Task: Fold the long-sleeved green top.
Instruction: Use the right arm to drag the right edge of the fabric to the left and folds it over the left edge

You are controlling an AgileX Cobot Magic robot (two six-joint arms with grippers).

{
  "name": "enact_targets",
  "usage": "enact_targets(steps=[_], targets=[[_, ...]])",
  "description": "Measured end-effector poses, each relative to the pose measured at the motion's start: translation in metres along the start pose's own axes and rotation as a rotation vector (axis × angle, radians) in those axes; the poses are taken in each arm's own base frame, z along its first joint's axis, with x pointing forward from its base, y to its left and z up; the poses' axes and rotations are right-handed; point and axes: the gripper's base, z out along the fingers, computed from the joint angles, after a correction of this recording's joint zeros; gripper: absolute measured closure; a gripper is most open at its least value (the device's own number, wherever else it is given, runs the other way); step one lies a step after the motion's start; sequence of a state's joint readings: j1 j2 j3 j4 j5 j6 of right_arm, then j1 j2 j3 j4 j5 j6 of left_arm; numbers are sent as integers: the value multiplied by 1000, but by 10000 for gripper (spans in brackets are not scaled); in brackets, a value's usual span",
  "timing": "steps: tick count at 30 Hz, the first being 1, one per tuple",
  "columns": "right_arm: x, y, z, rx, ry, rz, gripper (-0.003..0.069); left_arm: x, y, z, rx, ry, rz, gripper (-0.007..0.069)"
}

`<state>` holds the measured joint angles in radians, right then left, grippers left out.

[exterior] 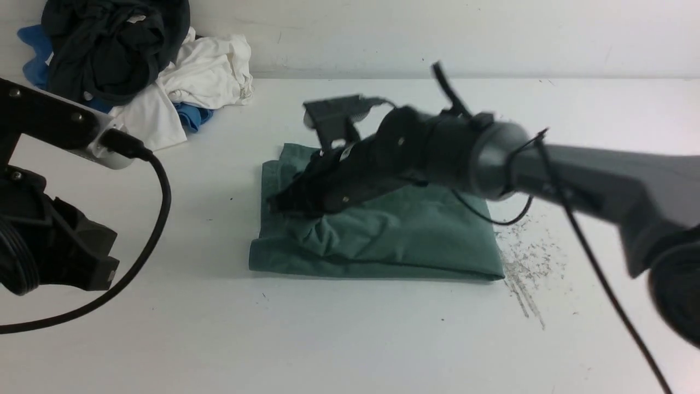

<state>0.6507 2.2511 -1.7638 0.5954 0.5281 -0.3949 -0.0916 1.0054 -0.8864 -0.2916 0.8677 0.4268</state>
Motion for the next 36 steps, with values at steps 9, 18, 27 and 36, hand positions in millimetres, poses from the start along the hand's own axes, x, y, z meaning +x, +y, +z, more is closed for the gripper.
enact_targets(steps=[9,18,27,36], targets=[[-42,21,-24,-101,-11,-71,294,11,1,12,-2,19,-14,631],[-61,29,-39,-121,8,-151,356,9,1,12,-2,-3,-23,631],[-1,12,45,-168,176,-44,655,8,1,12,-10,-20,-23,631],[-60,20,-54,-64,88,-293,672,9,-4,-8,-26,-97,7,631]])
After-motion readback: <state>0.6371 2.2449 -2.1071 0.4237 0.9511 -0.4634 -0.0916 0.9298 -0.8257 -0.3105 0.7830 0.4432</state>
